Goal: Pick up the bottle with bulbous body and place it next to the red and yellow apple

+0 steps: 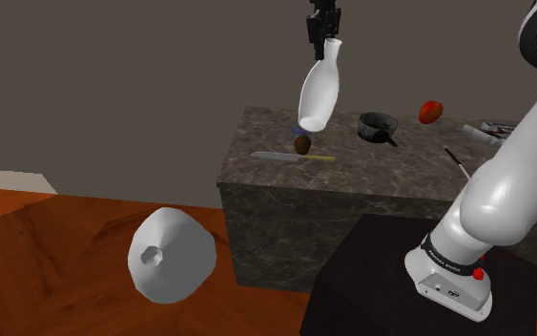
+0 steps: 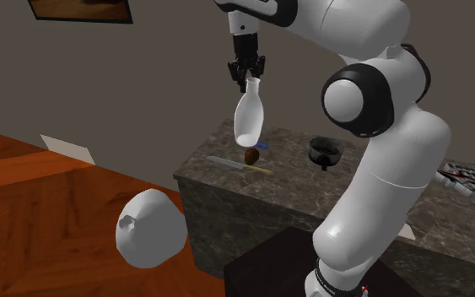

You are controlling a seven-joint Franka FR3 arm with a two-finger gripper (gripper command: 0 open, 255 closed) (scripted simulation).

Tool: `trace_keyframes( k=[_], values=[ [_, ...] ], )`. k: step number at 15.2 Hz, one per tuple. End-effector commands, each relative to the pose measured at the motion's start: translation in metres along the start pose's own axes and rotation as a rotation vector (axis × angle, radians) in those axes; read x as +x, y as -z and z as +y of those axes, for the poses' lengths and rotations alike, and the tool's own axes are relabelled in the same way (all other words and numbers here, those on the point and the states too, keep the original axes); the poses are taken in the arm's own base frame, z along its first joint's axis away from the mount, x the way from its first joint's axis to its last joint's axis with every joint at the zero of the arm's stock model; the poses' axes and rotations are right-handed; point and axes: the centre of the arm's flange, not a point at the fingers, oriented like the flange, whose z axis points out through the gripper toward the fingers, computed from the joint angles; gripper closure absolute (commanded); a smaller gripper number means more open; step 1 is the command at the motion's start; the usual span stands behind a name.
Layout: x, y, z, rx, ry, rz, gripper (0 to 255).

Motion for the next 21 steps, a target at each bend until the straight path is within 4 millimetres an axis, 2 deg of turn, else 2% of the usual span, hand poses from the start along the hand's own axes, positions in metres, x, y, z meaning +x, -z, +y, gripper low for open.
trace_keyframes(
  k=[1, 21],
  values=[
    [-0.013, -0.003, 0.022, 0.000, 0.001, 0.001, 255],
    [-0.138, -0.027, 0.254, 0.000, 0.001, 0.001, 255]
  ],
)
